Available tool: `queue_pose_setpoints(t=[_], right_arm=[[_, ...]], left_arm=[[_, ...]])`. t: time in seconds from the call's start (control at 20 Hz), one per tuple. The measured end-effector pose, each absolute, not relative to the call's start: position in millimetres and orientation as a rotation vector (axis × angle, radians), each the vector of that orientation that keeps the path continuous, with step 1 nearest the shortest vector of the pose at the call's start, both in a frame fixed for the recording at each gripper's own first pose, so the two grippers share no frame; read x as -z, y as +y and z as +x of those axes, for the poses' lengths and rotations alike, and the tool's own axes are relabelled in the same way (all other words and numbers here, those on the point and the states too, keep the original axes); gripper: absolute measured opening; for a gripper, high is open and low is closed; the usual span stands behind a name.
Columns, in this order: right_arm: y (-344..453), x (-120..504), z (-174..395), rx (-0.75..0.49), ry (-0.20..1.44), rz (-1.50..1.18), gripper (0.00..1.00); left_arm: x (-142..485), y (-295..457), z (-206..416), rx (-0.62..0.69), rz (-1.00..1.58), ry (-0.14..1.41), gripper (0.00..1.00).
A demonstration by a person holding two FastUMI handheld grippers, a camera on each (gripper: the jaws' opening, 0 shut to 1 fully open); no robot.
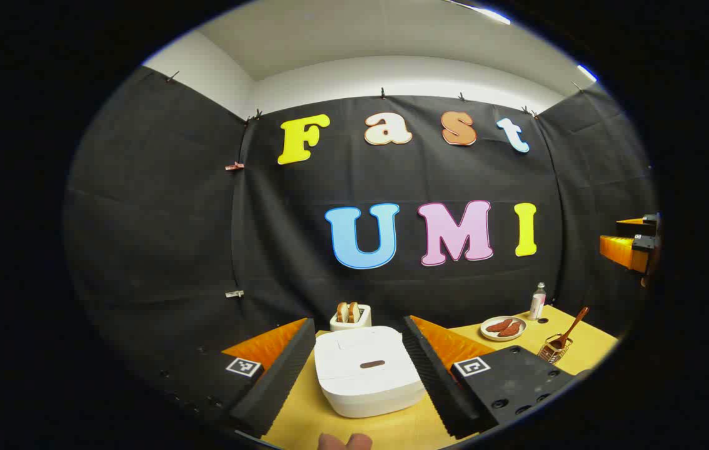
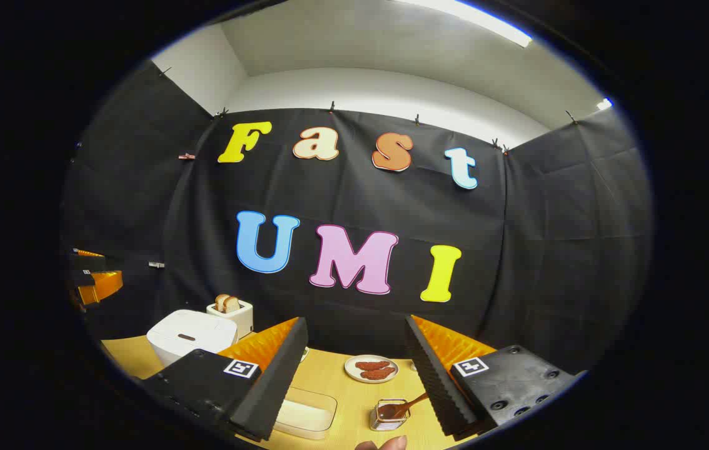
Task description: Close the left gripper, press the button to open the rice cooker; take a wooden spoon from the chopstick holder with the right hand, scoop a spoonful of rice and pour it into the rice cooker, then put the wooden spoon back into the chopstick holder.
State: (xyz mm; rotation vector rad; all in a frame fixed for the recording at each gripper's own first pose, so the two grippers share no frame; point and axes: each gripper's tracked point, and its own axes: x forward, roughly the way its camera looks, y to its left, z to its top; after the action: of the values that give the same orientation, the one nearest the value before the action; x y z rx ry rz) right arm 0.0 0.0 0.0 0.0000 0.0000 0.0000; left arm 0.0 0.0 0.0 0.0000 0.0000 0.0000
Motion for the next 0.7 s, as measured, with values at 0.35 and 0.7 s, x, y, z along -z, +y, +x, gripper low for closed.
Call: queue_pose_setpoints(t=[0.35, 0.7], right_arm=[[-1.8, -3.7, -1.8, 0.014, -0.02, -0.035, 0.97], [-1.2, 0.0, -2.4, 0.013, -0.007, -0.021, 0.97]], left_arm=[[-4.5, -3.6, 4.1, 0.026, 0.003, -0.005, 0.96], [-2.6, -3.9, 6.2, 0.019, -0.001, -0.003, 0.96]])
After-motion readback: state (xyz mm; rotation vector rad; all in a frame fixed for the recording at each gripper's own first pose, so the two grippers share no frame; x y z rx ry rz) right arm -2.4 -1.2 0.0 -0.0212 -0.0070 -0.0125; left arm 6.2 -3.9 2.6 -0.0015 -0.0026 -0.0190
